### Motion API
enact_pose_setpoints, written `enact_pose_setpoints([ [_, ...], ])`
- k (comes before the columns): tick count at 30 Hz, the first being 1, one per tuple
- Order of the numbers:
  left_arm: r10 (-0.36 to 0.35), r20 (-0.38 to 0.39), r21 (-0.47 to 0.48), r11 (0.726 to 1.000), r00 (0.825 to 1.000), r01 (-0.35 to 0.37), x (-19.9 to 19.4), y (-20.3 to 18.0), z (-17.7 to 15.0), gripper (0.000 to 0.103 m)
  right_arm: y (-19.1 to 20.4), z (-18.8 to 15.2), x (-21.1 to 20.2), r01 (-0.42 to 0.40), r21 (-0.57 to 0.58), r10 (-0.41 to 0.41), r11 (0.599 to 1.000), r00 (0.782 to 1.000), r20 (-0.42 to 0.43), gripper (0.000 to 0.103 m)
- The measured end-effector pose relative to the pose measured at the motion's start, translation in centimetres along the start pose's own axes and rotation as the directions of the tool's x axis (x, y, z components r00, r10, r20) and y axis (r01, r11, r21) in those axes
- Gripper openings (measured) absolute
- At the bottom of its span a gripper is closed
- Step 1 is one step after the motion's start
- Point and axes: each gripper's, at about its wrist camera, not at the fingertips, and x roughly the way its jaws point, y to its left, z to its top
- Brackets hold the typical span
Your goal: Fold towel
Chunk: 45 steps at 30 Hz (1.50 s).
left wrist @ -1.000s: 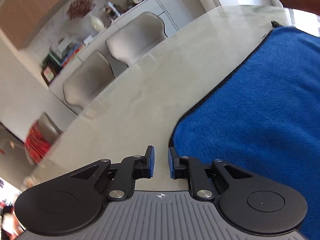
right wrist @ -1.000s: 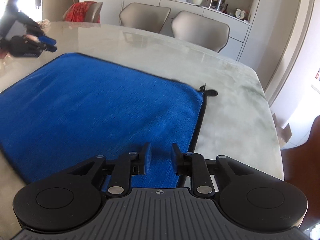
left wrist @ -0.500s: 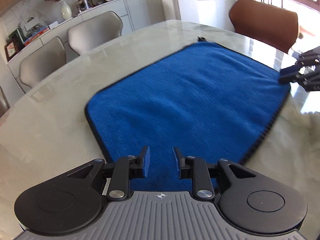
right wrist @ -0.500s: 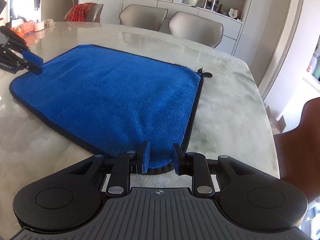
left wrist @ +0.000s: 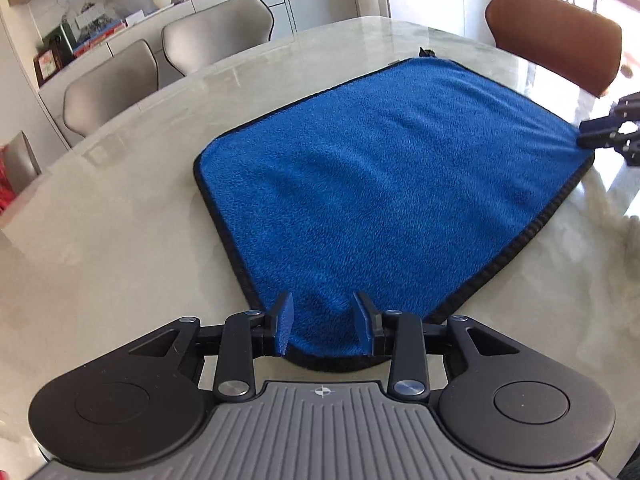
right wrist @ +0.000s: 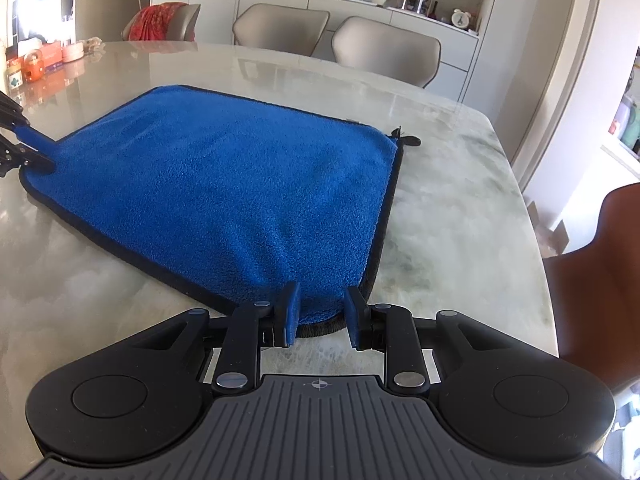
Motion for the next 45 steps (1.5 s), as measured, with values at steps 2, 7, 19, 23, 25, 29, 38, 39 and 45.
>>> enact_pose_setpoints([
  [2,0.012,-0.005,-0.001,1.0,1.0,-0.012,-0.2,0.2,-0.2,0.035,0.0,-0.2,-0.3,-0.005,0.011,0.005,1.0,1.0,-0.005,0.025],
  [7,0.019,-0.003,-0.019,1.0,1.0,-0.019,-0.3,0.9,-0.8,0.035,-0.1,-0.4,-0.6,-0.011,0.039,0.012,0.999,1.0,-0.013,0.025],
  [19,0.019,-0.007,-0.07,0.997,1.0,-0.019,-0.6,1.9,-1.0,0.035,0.3,0.6,-1.0,0.043,-0.026,-0.044,0.999,0.999,-0.015,0.027],
  [23,0.0,-0.026,-0.124,0.992,1.0,-0.003,-0.4,2.6,-0.6,0.039,0.8,0.8,-1.5,0.074,-0.041,-0.073,0.996,0.997,0.035,0.034],
  [25,-0.02,-0.035,-0.173,0.985,0.999,0.013,0.0,3.5,-0.4,0.039,1.1,0.7,-1.7,0.068,-0.042,-0.066,0.997,0.997,0.046,0.035],
  [29,-0.049,-0.039,-0.284,0.958,0.998,0.036,1.1,5.6,0.4,0.039,1.9,0.2,-2.0,0.057,-0.051,-0.053,0.997,0.996,0.066,0.036],
  [38,-0.139,-0.02,-0.531,0.841,0.99,0.107,4.9,10.3,2.3,0.039,2.1,-0.3,-1.8,0.035,-0.028,-0.033,0.999,0.997,0.067,0.037],
  [39,-0.14,-0.018,-0.539,0.835,0.99,0.109,5.1,10.5,2.4,0.039,2.1,-0.4,-1.7,0.036,-0.026,-0.035,0.999,0.997,0.065,0.037],
  [45,-0.123,-0.022,-0.528,0.844,0.992,0.093,5.7,10.4,2.8,0.039,1.9,-0.6,-1.9,0.036,-0.013,-0.035,0.999,0.997,0.07,0.037],
])
